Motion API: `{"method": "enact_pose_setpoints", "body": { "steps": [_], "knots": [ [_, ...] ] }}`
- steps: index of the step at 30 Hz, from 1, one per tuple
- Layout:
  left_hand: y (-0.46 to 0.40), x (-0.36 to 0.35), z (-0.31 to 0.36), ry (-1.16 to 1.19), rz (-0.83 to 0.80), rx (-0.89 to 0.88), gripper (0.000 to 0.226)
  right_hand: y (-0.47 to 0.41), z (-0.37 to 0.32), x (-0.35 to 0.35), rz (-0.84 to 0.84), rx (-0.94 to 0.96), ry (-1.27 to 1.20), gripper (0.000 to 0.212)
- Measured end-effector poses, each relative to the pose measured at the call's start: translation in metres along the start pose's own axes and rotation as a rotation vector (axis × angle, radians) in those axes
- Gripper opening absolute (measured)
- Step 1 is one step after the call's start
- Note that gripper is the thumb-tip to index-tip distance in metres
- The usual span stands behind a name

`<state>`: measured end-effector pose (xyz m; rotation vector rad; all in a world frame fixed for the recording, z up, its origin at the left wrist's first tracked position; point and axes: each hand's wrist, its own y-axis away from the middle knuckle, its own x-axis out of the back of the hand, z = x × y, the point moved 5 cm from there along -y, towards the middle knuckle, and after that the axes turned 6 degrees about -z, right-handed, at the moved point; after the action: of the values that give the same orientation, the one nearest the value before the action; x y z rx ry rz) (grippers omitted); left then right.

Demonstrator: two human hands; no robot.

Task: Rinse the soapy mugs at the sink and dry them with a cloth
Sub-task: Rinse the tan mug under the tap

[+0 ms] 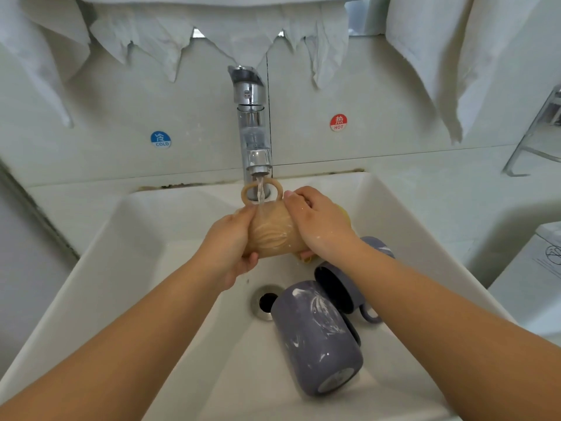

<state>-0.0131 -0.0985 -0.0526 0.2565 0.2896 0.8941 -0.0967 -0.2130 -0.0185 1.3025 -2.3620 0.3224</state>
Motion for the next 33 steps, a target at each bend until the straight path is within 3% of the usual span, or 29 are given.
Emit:
{"method": "enact_pose_setpoints", "body": {
  "steps": [4,8,13,18,24,29,33],
  "knots": [
    [0.001,0.001,-0.002,0.047,-0.238,-0.005,0.017,-0.001,0.001,0.001,-0.005,-0.018,-0.023,0.033],
    [0.002,0.007,-0.002,-0.049,-0.058,-0.02,0.033,0.001,-0.002,-0.009,-0.017,0.037,0.01,0.031],
    [0.002,0.01,-0.004,-0.065,0.097,-0.016,0.029,0.001,0.001,-0.011,-0.02,0.01,-0.015,0.031],
    [0.002,0.006,-0.001,0.075,-0.16,0.038,0.016,-0.001,0.002,-0.004,0.017,0.017,-0.104,0.031],
    [0.005,0.004,-0.002,-0.001,-0.038,0.036,0.025,0.0,-0.002,-0.009,0.015,0.099,0.0,0.028],
    [0.008,0.007,0.008,0.138,-0.128,0.011,0.013,-0.008,0.002,-0.002,0.014,0.003,-0.137,0.035],
    [0.01,0.019,0.015,-0.006,-0.099,-0.079,0.013,-0.01,0.0,0.001,-0.035,0.053,0.04,0.038]
  ]
}}
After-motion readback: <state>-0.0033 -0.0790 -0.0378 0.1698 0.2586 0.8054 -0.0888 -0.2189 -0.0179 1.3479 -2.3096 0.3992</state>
